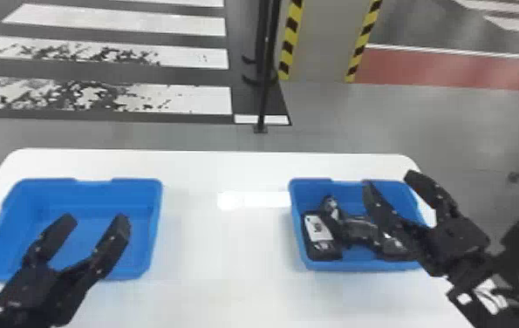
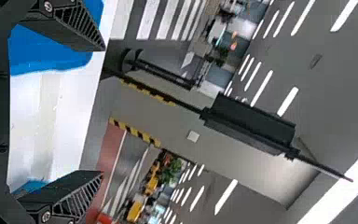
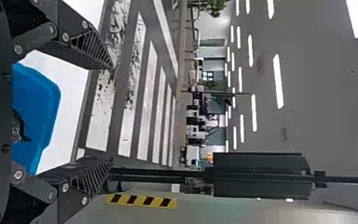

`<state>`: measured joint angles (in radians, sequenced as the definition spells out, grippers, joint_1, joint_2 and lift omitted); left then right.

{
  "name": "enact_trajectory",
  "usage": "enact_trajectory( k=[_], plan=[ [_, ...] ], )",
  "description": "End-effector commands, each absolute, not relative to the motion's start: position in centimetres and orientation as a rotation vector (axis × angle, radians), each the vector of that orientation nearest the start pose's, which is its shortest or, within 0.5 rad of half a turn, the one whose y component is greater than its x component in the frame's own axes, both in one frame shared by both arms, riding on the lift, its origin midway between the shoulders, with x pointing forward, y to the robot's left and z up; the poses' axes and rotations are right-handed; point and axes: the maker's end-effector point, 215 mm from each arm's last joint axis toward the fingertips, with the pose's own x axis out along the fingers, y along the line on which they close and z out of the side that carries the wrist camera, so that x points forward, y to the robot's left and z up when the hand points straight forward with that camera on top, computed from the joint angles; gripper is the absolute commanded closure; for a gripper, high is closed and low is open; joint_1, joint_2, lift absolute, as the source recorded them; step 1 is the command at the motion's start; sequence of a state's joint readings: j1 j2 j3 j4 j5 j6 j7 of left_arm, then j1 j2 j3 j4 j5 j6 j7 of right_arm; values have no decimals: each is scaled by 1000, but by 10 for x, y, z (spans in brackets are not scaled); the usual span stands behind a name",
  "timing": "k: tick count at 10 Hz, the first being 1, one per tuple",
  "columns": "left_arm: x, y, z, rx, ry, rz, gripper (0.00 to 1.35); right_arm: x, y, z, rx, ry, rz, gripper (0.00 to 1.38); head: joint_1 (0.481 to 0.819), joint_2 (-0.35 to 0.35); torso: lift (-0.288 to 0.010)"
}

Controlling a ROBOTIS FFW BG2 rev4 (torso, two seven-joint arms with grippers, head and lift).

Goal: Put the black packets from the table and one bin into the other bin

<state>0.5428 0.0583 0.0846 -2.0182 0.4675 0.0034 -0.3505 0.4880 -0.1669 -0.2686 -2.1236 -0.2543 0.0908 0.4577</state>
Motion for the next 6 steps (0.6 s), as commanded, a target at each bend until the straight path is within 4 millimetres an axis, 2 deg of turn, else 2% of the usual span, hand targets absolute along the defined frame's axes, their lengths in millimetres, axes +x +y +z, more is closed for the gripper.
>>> enact_trajectory(
  k=[1,3,5,6],
  plan=[
    [411,234,-321,-278,-49,-196,93,417,-268,-278,-29,-21,323,182,695,-100,-110],
    [407,237,-314,-107,-76,-173,93,393,-269,-288,-31,18,288,182,695,-49,-110],
    [399,231,-314,13,-66,-167,93,373,-272,-292,-75,55,240,182,695,-47,-110],
    [393,229,-301,49,-91,-150,93,369,-272,-287,-92,54,228,182,695,-54,-110]
  ],
)
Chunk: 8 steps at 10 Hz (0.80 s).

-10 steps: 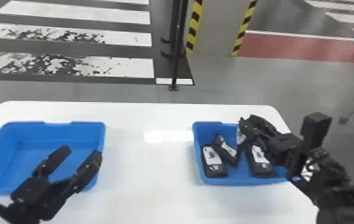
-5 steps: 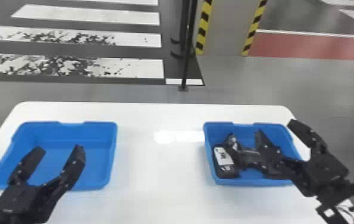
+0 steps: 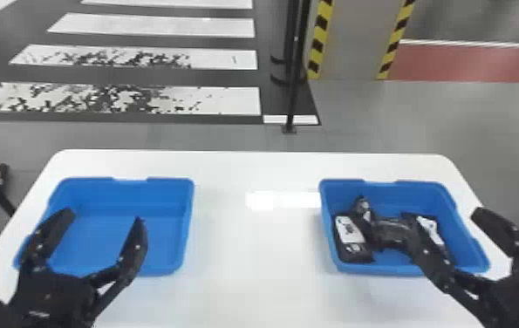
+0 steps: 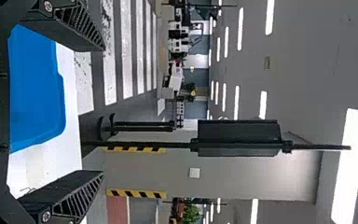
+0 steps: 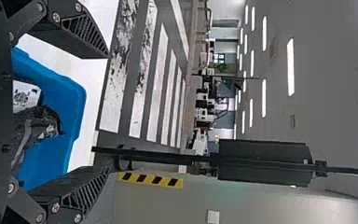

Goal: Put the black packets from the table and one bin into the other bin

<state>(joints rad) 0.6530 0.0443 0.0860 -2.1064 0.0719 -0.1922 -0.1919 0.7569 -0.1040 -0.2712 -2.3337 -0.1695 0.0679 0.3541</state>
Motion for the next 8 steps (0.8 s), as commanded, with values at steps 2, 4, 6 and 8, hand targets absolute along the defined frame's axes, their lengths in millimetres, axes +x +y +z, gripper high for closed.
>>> enact_trajectory(
  k=[2,4,6,8],
  plan=[
    [380,241,-293,47,-107,-80,93,354,-281,-279,-111,64,176,182,695,-61,-110],
    [370,255,-294,-5,-90,-9,93,351,-286,-276,-107,64,157,182,695,-58,-110],
    [370,252,-294,-44,-84,-12,93,353,-286,-276,-107,59,158,182,695,-50,-110],
    [371,251,-299,-61,-64,-15,93,354,-284,-273,-103,46,167,182,695,-53,-110]
  ],
)
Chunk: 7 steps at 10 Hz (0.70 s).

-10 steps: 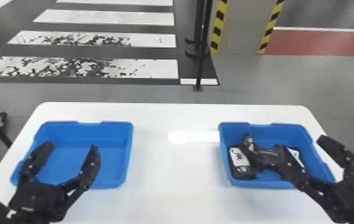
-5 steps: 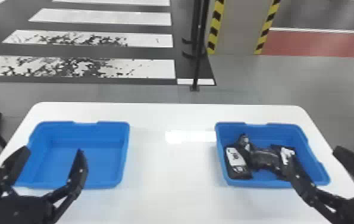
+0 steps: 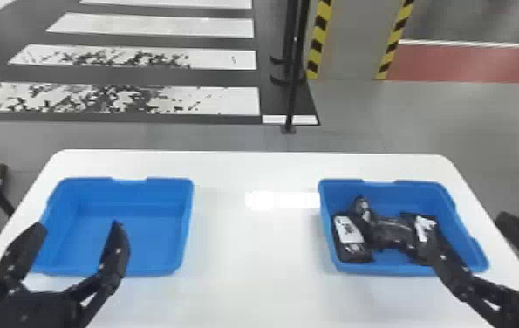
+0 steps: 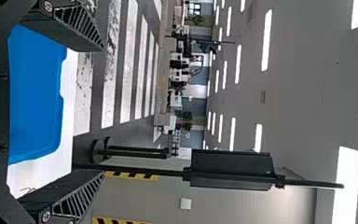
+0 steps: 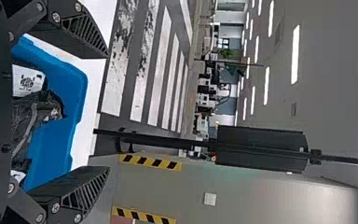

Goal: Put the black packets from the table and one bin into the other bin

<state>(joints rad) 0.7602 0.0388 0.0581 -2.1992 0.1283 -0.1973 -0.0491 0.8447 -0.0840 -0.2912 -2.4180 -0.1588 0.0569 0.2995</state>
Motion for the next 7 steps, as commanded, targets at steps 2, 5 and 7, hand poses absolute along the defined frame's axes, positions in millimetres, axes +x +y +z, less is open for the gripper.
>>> enact_trajectory(
  k=[2,5,7],
  plan=[
    [372,250,-300,-68,-52,-18,93,357,-281,-273,-101,18,197,182,695,-52,-110],
    [372,251,-302,-70,-46,-20,93,359,-281,-278,-86,22,207,182,695,-47,-110],
    [373,246,-305,-78,-33,-30,93,361,-282,-283,-73,29,207,183,695,-49,-110]
  ],
)
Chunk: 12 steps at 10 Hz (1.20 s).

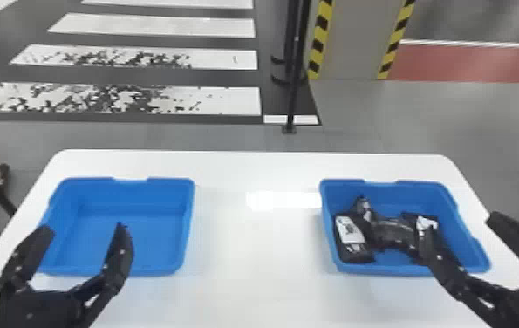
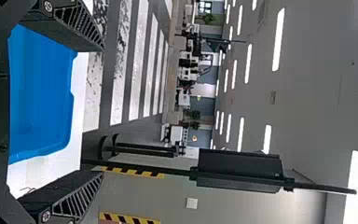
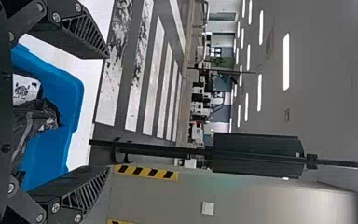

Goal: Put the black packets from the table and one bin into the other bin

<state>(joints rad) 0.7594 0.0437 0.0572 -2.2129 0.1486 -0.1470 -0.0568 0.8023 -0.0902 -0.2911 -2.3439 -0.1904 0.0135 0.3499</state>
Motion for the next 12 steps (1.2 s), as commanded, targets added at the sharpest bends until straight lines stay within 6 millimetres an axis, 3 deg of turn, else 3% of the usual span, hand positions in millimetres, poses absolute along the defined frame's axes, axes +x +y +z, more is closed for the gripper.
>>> enact_trajectory(
  k=[1,12],
  plan=[
    [374,244,-302,-79,-43,-35,94,362,-281,-286,-69,36,209,183,695,-51,-110],
    [377,240,-290,-80,-79,-54,93,370,-266,-293,-37,27,246,183,695,-44,-110]
  ],
)
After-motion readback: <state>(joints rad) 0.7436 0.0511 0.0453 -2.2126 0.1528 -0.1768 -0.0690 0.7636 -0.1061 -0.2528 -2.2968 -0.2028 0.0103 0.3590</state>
